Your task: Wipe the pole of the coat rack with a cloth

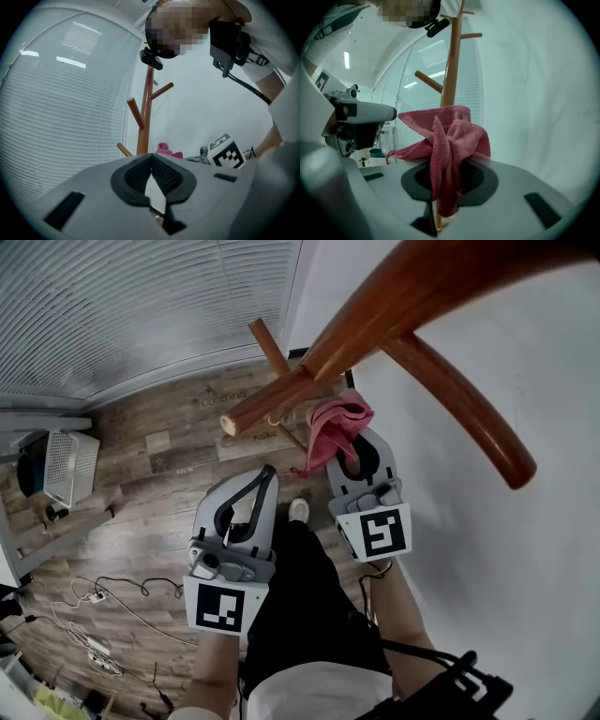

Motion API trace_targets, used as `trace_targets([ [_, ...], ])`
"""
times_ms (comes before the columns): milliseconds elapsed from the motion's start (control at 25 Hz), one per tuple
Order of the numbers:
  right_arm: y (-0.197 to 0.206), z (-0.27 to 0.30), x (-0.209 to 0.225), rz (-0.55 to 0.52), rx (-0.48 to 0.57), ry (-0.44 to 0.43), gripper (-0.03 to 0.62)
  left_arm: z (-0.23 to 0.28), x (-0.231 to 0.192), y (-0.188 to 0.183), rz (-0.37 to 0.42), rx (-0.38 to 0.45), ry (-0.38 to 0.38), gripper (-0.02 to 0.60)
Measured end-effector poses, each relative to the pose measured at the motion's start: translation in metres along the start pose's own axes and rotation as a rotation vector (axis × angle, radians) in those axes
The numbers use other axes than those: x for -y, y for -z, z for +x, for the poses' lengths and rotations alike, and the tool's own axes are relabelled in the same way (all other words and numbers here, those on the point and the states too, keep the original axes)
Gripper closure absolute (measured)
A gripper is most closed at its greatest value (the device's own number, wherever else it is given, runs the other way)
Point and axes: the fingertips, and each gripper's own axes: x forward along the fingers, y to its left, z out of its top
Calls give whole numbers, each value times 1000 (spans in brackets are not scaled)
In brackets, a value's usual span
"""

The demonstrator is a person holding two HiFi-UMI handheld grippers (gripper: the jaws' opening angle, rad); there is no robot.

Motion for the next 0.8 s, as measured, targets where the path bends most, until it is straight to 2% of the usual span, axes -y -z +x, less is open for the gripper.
trace_targets([
  [120, -35, -4, 6, 4, 85, 32, 508, 0, 0, -2, 2, 5, -8, 568],
  [320, -75, -5, 18, -66, 161, 61, 508, 1, -1, -2, 1, 8, -21, 568],
  [520, -95, -4, 30, -145, 205, 60, 508, 3, 0, -5, -11, 22, -25, 568],
  [800, -121, -2, 29, -194, 265, 57, 508, 2, 2, -7, -32, 29, -26, 568],
])
